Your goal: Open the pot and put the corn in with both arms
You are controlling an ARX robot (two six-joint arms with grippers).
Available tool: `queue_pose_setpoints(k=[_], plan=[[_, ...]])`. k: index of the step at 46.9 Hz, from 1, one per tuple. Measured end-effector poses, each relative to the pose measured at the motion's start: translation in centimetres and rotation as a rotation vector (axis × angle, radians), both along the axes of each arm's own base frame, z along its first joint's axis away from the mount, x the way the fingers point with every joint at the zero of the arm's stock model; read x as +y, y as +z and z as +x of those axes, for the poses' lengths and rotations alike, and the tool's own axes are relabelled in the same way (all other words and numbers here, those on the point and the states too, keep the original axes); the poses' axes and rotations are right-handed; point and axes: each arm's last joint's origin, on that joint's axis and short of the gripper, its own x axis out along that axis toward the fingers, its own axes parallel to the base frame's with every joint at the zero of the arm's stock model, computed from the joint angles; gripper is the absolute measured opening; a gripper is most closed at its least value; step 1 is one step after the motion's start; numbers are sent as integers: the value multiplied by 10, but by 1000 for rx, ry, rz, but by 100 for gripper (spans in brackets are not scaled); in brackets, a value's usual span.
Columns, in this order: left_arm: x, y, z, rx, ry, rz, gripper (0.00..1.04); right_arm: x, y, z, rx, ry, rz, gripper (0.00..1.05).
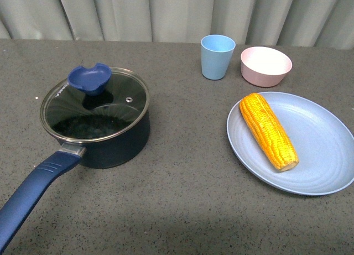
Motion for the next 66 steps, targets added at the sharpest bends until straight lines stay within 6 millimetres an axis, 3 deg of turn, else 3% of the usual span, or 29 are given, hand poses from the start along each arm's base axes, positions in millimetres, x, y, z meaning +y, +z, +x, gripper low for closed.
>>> queue_pose_setpoints(k=[66], plan=[[0,0,0,0,0,0,98,0,0,0,0,0,0,95]])
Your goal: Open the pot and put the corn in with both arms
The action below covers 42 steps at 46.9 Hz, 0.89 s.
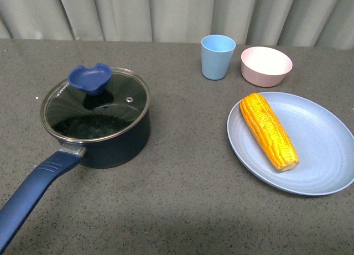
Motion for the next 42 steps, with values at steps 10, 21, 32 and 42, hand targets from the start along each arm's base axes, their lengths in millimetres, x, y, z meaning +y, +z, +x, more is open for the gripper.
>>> queue_pose_setpoints(k=[10,21,32,42], plan=[[0,0,0,0,0,0,98,0,0,0,0,0,0,95],[0,0,0,0,0,0,98,0,0,0,0,0,0,95],[0,-1,0,13,21,-9,98,0,0,0,0,0,0,95],[-2,1,28,94,77,-73,98,0,0,0,0,0,0,95]])
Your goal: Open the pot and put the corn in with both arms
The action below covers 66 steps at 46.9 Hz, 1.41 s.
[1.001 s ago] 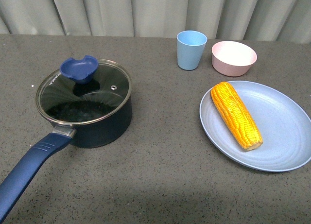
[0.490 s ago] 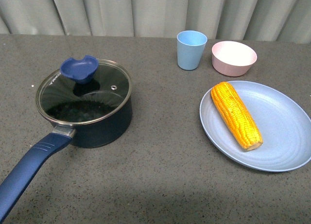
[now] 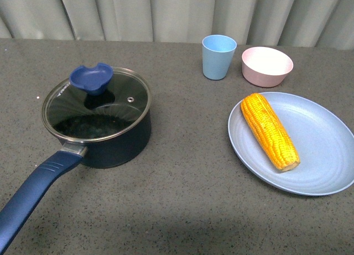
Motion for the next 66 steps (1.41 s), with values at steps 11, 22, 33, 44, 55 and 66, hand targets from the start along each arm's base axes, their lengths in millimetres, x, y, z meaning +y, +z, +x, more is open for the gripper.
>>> queue_pose_setpoints(k=[11,22,33,44,55,66], plan=[[-39,2,51,59,-183,-16,98,0,0,0,0,0,0,95],[-69,-40,96,285,-264,-3,98,0,0,0,0,0,0,95],[-76,-53,110,294,-274,2,98,0,0,0,0,0,0,95],[-81,-69,124,298,-272,27,98,0,0,0,0,0,0,95],[-86,-77,139,297,-280,57,98,0,0,0,0,0,0,95],[-95,-85,153,308,-315,61,98,0,0,0,0,0,0,95]])
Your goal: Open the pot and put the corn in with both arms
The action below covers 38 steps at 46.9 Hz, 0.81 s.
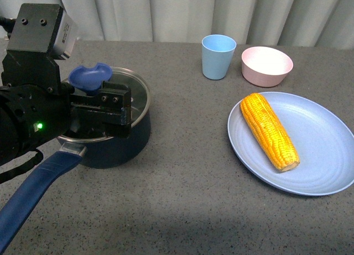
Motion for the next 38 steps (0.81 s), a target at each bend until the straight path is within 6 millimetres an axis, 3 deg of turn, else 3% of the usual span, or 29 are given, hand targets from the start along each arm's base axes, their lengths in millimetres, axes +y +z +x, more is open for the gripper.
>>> queue_pose_setpoints(k=[30,38], plan=[[-6,-7,37,2,40,-25,98,0,0,0,0,0,0,95],[-3,-9,38,4,65,-22,67,0,0,0,0,0,0,95]])
